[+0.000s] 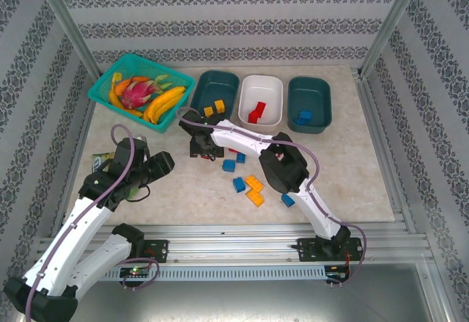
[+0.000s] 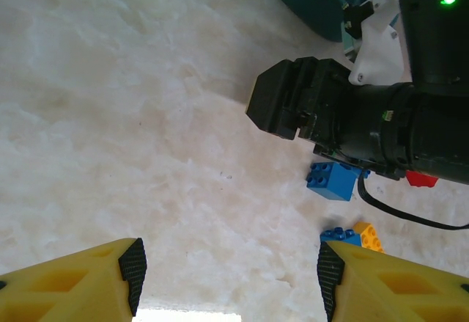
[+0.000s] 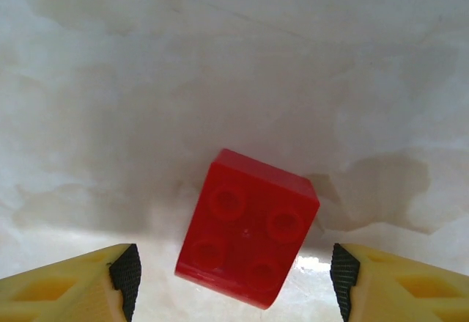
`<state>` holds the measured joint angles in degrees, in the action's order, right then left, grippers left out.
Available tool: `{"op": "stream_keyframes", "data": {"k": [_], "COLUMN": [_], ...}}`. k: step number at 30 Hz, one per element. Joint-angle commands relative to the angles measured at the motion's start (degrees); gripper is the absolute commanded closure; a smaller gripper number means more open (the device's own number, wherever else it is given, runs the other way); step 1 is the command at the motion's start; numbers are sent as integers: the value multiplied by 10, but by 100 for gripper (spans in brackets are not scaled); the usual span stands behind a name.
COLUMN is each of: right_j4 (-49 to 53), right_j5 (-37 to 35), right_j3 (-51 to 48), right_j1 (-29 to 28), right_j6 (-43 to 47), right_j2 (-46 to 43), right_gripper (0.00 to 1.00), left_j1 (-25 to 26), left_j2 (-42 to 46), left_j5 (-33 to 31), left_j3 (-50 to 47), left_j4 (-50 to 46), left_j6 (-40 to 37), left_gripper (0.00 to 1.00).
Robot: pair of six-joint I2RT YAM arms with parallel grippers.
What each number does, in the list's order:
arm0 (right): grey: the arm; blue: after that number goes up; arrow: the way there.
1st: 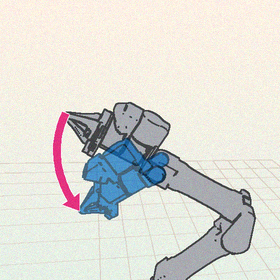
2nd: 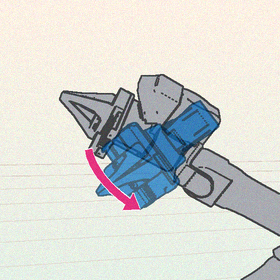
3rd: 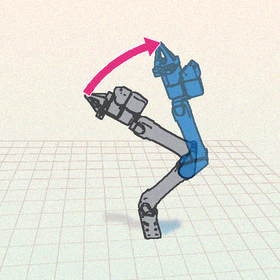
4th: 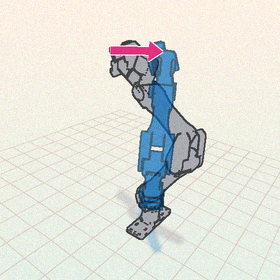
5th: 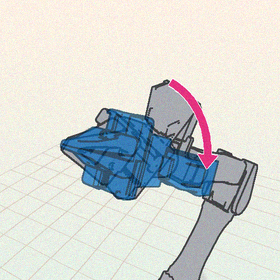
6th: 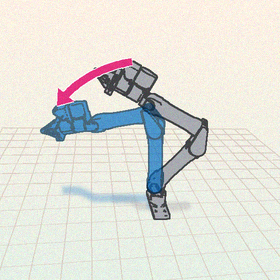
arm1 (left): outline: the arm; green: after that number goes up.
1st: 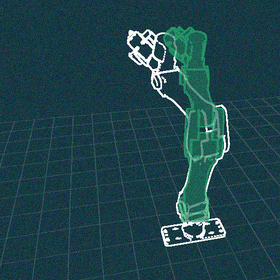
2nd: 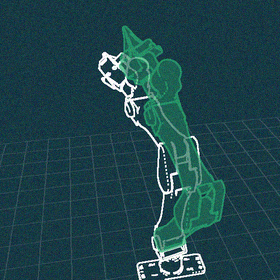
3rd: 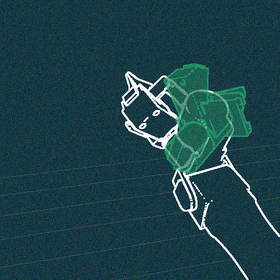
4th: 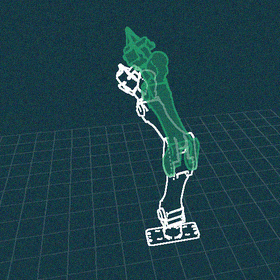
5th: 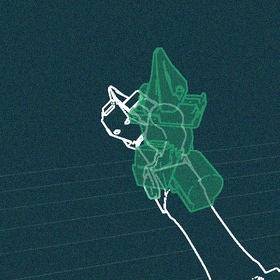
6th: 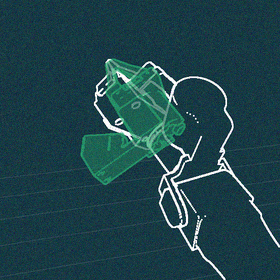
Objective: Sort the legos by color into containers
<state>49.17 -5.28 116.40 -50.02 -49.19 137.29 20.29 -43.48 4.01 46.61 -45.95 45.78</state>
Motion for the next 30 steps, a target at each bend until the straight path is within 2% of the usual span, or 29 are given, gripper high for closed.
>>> {"op": "stream_keyframes", "data": {"k": [1, 6, 13, 19, 25, 30], "right_j4": [20, 17, 17, 0, 0, 2], "right_j5": [-12, -12, -46, -129, -134, -72], "right_j3": [21, 20, 24, -44, -130, -122], "right_j1": [0, 5, 4, 22, 118, 209], "right_j6": [-24, -20, 33, 104, 155, 197], "right_j2": [16, 16, -35, -159, -262, -246], "right_gripper": [38, 57, 63, 65, 65, 65], "left_j1": [4, 4, 4, 13, 69, 106], "left_j2": [4, 3, -9, -62, -182, -282], "left_j5": [9, 12, 27, 54, 38, 46], "left_j3": [2, 1, 5, 39, 113, 169], "left_j4": [-13, -12, 3, 52, 120, 182], "left_j6": [7, 5, -1, -8, -18, -10], "left_gripper": [35, 35, 35, 34, 34, 34]}}
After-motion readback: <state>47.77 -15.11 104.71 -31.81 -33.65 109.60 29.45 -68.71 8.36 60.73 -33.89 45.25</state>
